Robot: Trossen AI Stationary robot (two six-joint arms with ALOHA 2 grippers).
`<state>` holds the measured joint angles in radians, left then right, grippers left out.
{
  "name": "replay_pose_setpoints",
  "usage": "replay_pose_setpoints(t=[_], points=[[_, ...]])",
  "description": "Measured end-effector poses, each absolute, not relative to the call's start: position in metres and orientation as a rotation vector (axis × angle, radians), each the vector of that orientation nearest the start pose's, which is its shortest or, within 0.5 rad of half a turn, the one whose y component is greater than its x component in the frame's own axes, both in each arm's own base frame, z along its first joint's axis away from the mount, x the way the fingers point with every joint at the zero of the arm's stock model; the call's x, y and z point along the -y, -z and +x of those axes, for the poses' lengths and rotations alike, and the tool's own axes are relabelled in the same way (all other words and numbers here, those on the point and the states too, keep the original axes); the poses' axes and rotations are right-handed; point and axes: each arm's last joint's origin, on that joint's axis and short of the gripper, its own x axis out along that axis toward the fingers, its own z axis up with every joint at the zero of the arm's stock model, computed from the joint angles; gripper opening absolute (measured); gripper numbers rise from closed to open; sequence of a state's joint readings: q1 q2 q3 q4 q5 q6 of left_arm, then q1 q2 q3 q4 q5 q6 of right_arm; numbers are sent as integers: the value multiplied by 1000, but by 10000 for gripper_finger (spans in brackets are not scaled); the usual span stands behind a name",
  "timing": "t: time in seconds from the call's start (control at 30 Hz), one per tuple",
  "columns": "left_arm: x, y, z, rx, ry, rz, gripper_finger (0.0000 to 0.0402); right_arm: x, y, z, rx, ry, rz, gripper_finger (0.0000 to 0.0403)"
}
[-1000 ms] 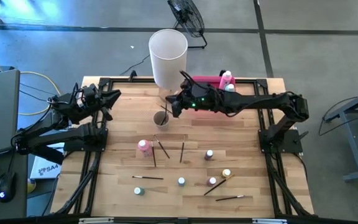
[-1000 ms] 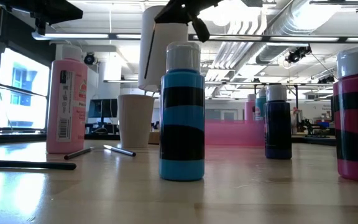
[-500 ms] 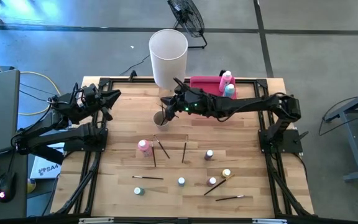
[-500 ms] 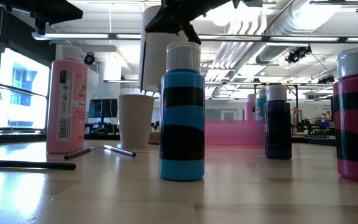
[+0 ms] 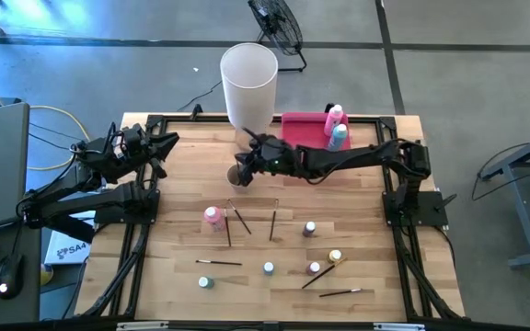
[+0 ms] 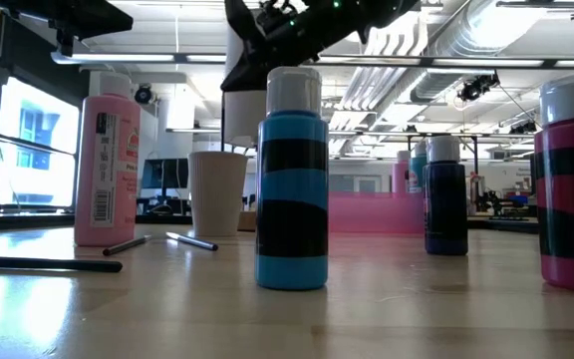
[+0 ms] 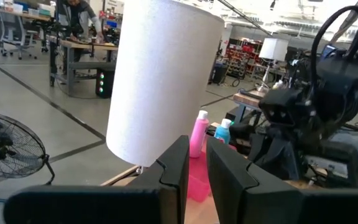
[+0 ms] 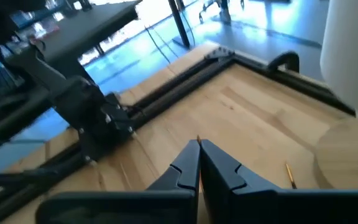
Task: Pick & Place Paint Supplies
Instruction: Put the golden paint brush into the white cup
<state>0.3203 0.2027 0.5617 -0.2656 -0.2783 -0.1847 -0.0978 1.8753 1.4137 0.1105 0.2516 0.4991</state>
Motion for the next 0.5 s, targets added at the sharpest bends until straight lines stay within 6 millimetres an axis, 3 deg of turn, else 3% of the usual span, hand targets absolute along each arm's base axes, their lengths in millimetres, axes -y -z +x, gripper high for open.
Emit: replay_pose_setpoints(t=[0.5], points=[[-28, -308, 59, 150, -587, -177, 54, 51, -238, 440, -360, 425, 425, 4]])
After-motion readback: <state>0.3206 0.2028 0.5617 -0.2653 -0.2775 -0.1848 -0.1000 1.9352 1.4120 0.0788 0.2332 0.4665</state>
